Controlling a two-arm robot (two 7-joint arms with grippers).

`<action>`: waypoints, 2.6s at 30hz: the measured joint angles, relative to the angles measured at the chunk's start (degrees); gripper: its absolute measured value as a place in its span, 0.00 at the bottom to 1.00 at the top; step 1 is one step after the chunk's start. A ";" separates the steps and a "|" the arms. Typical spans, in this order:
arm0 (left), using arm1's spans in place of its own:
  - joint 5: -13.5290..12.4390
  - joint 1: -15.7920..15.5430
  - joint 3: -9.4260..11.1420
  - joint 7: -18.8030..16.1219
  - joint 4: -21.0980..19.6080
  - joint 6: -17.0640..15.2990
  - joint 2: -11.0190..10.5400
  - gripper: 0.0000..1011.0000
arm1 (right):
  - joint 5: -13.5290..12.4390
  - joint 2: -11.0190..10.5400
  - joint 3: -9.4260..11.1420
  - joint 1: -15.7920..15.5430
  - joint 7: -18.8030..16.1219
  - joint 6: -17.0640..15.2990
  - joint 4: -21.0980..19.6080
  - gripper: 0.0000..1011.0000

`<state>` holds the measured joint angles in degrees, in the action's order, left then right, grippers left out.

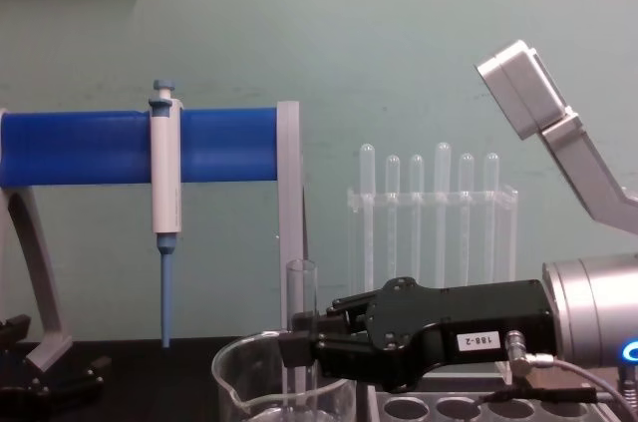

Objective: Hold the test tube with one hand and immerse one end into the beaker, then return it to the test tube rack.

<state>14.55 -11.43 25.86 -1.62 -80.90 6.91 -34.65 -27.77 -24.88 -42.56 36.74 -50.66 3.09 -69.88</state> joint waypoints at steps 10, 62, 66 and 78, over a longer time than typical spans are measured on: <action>0.00 0.00 0.00 0.00 0.00 0.00 0.00 0.99 | 0.00 0.00 0.00 0.00 0.00 0.00 0.00 0.24; 0.00 0.00 0.00 0.00 0.00 0.00 0.00 0.99 | -6.44 -17.84 8.89 -2.83 7.12 -8.66 -28.75 0.24; 0.00 0.00 0.00 0.00 0.00 0.00 0.00 0.99 | -7.87 -20.55 10.72 -6.45 7.92 -7.92 -30.99 0.24; 0.00 0.00 0.00 0.00 0.00 0.00 0.00 0.99 | -9.88 -24.21 14.78 -15.08 9.09 -4.12 -32.23 0.24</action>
<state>14.55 -11.43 25.86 -1.62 -80.90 6.91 -34.64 -37.65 -49.09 -27.78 21.66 -41.57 -1.04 -102.11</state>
